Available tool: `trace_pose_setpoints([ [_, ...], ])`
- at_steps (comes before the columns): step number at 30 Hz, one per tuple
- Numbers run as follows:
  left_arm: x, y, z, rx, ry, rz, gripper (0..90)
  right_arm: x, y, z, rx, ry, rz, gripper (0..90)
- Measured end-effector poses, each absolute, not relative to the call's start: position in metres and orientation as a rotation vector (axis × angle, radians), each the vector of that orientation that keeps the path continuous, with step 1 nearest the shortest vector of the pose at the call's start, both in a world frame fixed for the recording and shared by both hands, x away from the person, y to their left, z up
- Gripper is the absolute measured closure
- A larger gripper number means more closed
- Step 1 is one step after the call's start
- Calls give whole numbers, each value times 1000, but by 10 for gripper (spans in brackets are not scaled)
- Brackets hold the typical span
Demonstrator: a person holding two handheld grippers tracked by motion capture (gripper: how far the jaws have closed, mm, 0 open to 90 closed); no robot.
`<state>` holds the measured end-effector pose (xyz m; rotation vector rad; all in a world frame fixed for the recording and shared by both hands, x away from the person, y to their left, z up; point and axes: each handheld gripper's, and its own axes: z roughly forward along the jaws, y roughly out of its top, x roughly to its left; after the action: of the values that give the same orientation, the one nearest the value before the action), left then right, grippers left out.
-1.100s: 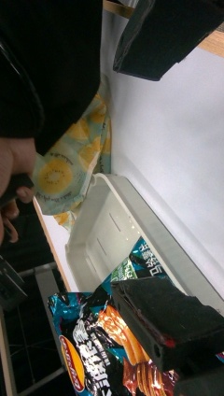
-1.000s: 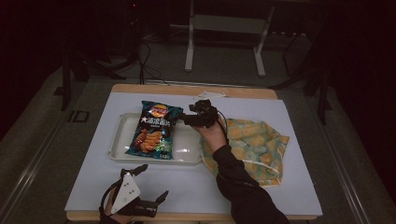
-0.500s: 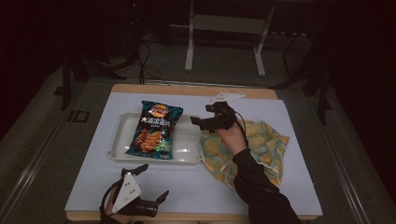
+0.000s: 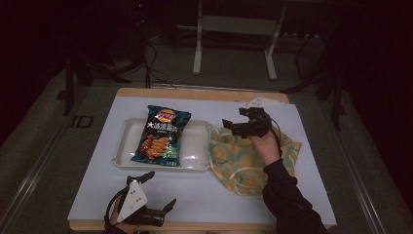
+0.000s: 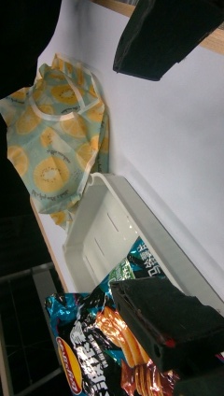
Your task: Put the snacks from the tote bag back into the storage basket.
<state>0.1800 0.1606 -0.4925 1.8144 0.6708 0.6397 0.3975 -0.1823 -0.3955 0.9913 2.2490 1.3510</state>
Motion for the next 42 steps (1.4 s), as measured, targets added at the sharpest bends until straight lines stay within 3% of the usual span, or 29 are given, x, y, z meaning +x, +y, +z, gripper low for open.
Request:
trace_pose_setpoints([
  [28, 180, 160, -493, 1817, 674, 640, 2, 363, -289, -410, 1165, 1924, 1268, 169],
  [42, 180, 159, -493, 1819, 674, 640, 2, 337, -311, -437, 1154, 1835, 1209, 166],
])
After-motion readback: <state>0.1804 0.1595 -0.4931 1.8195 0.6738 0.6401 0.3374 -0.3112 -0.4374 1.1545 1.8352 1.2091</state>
